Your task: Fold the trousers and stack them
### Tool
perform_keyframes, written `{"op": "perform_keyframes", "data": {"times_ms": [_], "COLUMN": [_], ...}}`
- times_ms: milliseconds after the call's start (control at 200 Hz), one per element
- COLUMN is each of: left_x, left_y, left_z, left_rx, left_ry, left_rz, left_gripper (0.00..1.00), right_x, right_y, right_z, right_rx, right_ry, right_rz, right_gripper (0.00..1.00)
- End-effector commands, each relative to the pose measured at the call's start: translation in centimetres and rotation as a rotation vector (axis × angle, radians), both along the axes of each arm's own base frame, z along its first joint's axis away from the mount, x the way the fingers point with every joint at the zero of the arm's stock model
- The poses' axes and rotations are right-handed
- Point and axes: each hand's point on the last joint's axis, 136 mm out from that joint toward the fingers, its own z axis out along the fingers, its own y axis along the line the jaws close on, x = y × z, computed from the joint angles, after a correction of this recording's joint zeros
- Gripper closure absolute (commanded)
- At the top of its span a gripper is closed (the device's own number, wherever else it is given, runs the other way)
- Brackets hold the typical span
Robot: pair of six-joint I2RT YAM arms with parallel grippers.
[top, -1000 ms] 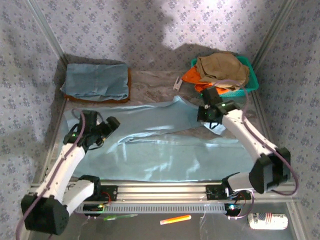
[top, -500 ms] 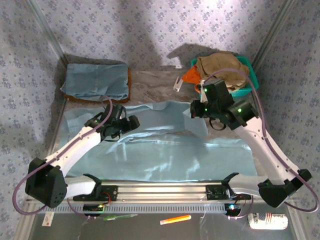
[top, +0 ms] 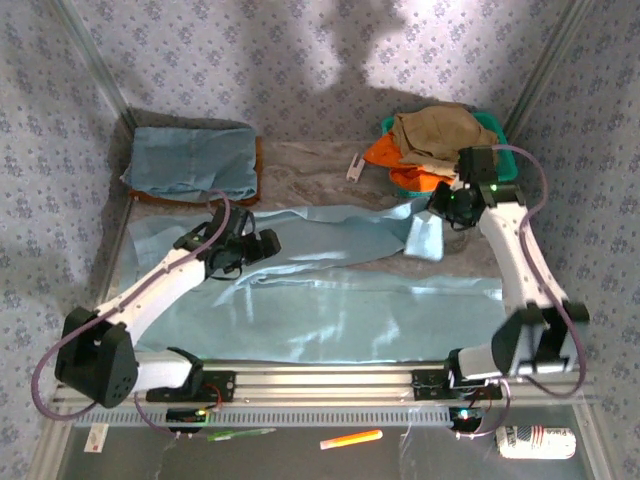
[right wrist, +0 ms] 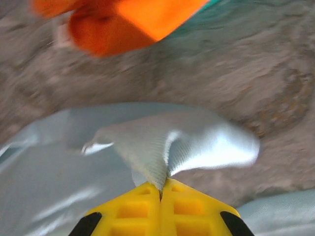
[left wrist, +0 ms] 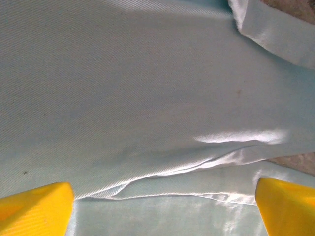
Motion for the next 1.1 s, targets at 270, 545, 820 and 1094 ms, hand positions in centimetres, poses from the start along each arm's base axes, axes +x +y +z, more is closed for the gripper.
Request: {"op": "perform_keyframes", "data": {"times_ms": [270, 545, 820, 1094], "left_x": [2.2, 1.2, 2.5, 3.3], "left_y": [-5.4, -14.7, -21.3, -22.6], "left_z": [0.1, -3.7, -5.3, -8.3], "left_rx": [-0.001, 0.162, 0.397, 0.492], "left_ry": [-0.014, -0.009, -0.159, -0.132], "left_rz": [-0.182, -0.407, -0.609, -0.678], "left_gripper": [0.02, 0.24, 0.25, 0.24], "right_x": [2.6, -3.7, -5.8, -1.7], "right_y": [-6.7, 0.4, -1.7, -4.0], "right_z": [1.0, -6.4, -11.4, -14.8], "right_rx": [-0.182, -0.180, -0.237, -0.264], "right_ry": [-0.015, 0.077, 0.209, 0.314], "right_rz": [-0.186, 0.030, 0.015, 0.015], "right_gripper": [0.03, 0.41, 0.71, 0.49]}}
